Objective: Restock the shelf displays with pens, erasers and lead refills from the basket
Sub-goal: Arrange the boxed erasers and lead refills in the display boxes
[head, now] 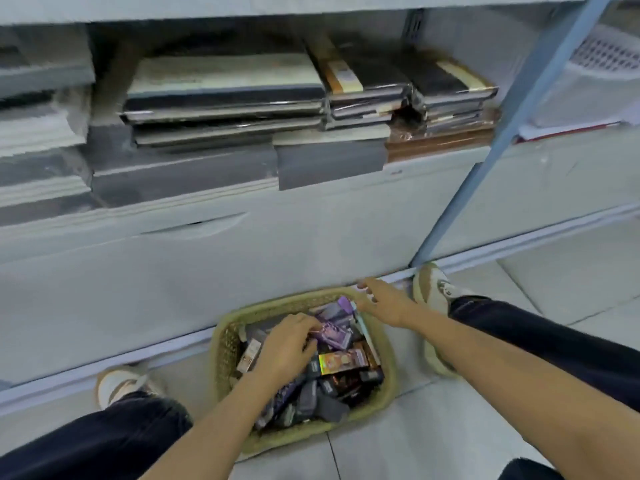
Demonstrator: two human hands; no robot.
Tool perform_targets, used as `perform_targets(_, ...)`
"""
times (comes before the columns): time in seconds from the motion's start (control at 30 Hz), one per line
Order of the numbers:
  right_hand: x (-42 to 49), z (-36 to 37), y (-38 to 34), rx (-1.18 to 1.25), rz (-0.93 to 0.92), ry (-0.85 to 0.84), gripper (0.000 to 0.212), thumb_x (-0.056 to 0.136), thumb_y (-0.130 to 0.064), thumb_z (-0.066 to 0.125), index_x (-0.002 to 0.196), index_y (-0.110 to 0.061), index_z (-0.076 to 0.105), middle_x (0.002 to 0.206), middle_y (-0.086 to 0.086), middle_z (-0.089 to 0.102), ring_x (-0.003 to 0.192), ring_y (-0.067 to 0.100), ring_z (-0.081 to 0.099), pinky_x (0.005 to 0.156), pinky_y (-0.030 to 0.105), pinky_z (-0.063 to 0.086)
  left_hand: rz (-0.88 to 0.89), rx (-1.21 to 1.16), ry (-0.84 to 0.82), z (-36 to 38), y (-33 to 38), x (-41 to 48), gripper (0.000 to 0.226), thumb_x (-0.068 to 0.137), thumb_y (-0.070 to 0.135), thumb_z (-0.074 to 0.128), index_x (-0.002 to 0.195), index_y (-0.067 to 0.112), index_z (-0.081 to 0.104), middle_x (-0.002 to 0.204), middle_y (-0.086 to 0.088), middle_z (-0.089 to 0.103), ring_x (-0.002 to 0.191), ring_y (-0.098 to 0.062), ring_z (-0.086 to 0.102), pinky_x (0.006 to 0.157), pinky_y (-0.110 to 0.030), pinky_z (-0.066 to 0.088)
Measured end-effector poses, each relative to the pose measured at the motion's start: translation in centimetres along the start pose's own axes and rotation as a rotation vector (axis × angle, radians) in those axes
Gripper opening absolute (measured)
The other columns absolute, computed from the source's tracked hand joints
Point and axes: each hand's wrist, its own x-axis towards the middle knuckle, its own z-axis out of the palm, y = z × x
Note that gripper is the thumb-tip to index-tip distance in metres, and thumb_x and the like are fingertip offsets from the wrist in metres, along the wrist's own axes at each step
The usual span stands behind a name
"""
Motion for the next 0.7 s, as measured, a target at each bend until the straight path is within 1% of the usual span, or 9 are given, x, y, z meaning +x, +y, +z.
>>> perform_targets(0.07,0.4,3.3,2.4,0.043,0.045,0.034,0.052,0.096,-0.022,0.059,0.142,-0.007,0.04,0.141,0.015,0.047,0.127,0.031,0.049,0.1,0.033,0.038,-0.018,0.136,-0.079,2.1,-1.6,0.5,0.053,0.095,0.028,0.052,0.145,0.017,0.039,0.157,-0.004,0.031,0.145,-0.022,0.024,0.114,-0.033,0.025)
perform_targets(0.13,0.3,6.1,4.0,0.155,0.054,0.126,0.044,0.092,-0.013,0.063,0.133,-0.005,0.049,0.133,0.017,0.05,0.12,0.033,0.054,0.098,0.034,0.041,-0.033,0.26,-0.133,3.4,-2.8,1.3,0.064,0.098,0.035,0.045,0.155,0.02,0.017,0.164,0.0,0.005,0.15,-0.02,0.002,0.117,-0.038,0.019)
perform_targets(0.2,0.1,8.2,5.0,0.196,0.059,0.213,0.036,0.087,-0.012,0.069,0.12,-0.004,0.058,0.12,0.016,0.053,0.104,0.034,0.06,0.091,0.04,0.047,-0.014,0.325,-0.177,4.2,-3.7,2.0,0.066,0.1,0.035,0.041,0.156,0.022,0.008,0.164,0.0,-0.002,0.151,-0.02,-0.003,0.117,-0.039,0.015)
perform_targets(0.27,0.1,9.5,5.4,0.181,0.071,0.302,0.035,0.084,-0.019,0.074,0.114,-0.005,0.062,0.113,0.012,0.055,0.095,0.032,0.061,0.082,0.043,0.049,-0.004,0.344,-0.191,4.7,-4.4,2.2,0.065,0.1,0.033,0.041,0.156,0.021,0.011,0.164,0.0,0.004,0.15,-0.021,0.001,0.118,-0.038,0.013)
perform_targets(0.37,0.9,10.3,4.8,0.017,0.13,0.357,0.042,0.082,-0.034,0.074,0.116,-0.013,0.062,0.114,0.005,0.053,0.096,0.026,0.057,0.076,0.039,0.05,-0.001,0.297,-0.09,5.3,-5.3,1.5,0.06,0.096,0.026,0.048,0.152,0.017,0.028,0.157,-0.006,0.025,0.147,-0.025,0.018,0.116,-0.037,0.019)
perform_targets(0.47,1.6,10.4,4.1,-0.021,0.151,0.433,0.031,0.081,-0.032,0.075,0.102,-0.01,0.071,0.125,0.005,0.05,0.107,0.027,0.053,0.083,0.035,0.048,0.018,0.201,-0.005,5.3,-5.7,0.8,0.05,0.092,0.019,0.056,0.14,0.013,0.048,0.142,-0.012,0.045,0.133,-0.03,0.04,0.109,-0.038,0.031)
perform_targets(0.53,1.5,9.9,3.7,0.008,0.088,0.549,0.022,0.081,-0.027,0.077,0.096,-0.01,0.075,0.133,0.01,0.049,0.116,0.03,0.05,0.093,0.038,0.044,0.002,0.143,0.038,5.1,-5.8,0.6,0.041,0.092,0.018,0.058,0.133,0.013,0.055,0.135,-0.012,0.049,0.128,-0.03,0.043,0.104,-0.039,0.034)
perform_targets(0.6,1.4,9.0,3.2,0.059,-0.047,0.653,0.019,0.084,-0.025,0.075,0.097,-0.012,0.076,0.126,0.011,0.053,0.113,0.027,0.049,0.095,0.039,0.042,-0.031,0.041,0.105,4.8,-5.8,0.6,0.033,0.095,0.019,0.057,0.128,0.013,0.06,0.132,-0.009,0.051,0.126,-0.027,0.044,0.104,-0.037,0.035)
perform_targets(0.7,1.4,7.5,1.1,0.237,-0.188,0.499,0.016,0.088,-0.029,0.07,0.092,-0.015,0.074,0.106,-0.003,0.06,0.089,0.005,0.052,0.081,0.03,0.045,-0.147,-0.355,0.098,3.7,-4.3,1.1,0.034,0.1,0.034,0.048,0.131,0.021,0.057,0.132,0.002,0.052,0.126,-0.014,0.045,0.105,-0.031,0.036)
